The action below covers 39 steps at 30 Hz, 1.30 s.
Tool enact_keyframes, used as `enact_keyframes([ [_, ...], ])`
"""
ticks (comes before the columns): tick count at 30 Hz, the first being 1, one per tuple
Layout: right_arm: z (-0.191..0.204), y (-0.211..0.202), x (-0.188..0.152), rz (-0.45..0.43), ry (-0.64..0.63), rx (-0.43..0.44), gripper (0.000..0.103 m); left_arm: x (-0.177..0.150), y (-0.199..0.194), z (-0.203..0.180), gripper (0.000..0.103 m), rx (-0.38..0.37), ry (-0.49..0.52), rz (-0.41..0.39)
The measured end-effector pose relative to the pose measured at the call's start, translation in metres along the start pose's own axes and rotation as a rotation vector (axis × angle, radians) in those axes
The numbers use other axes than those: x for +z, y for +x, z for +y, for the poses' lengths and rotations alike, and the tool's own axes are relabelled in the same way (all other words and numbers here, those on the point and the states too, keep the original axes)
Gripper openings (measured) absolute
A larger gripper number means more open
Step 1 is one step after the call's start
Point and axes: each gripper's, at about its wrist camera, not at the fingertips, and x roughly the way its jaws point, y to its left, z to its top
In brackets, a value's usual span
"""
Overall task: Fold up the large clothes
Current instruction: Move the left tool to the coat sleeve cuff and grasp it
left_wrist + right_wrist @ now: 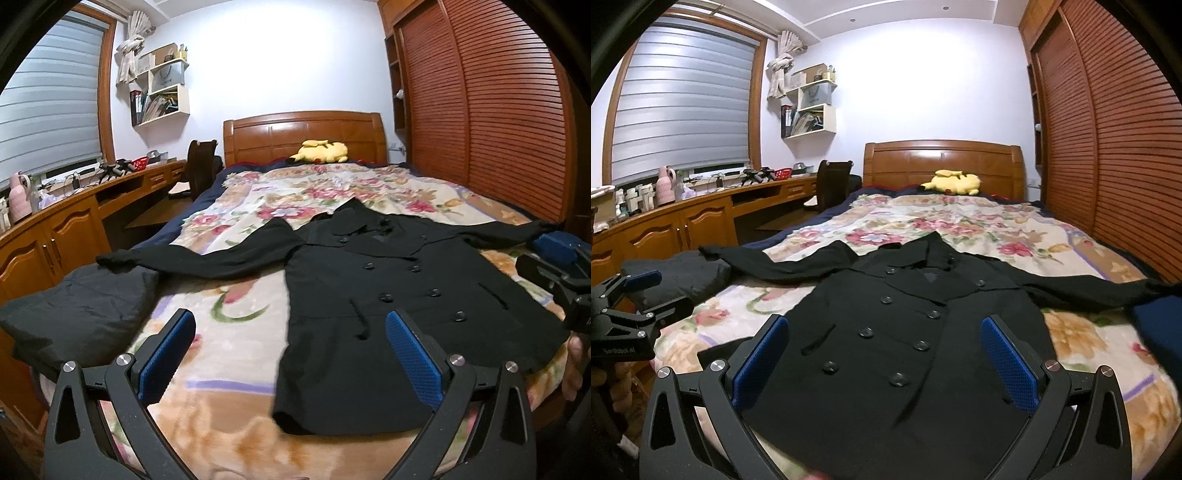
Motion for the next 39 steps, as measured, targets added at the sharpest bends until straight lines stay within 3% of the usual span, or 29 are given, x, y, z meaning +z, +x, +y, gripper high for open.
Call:
enact_keyframes([
  [11,0.008,0.068,0.021,0.029,-0.046,0.048,0.103,0.000,0.051,0.062,0.103,0.064,-0.017,0.032],
  [18,0.006,0.113,0.030,0.073,-0.054,0.072,0.103,0.012,0.091,0.094,0.103,0.110,0.001,0.097],
  [27,0.006,0.145,0.045,0.099,-0.051,0.128,0.103,0.038,0.126,0.153,0.103,0.077,-0.069,0.166],
  [39,0.015,0.161,0.047,0.137,-0.044,0.180,0.103,0.069,0.184,0.245,0.100,0.101,-0.183,0.253],
])
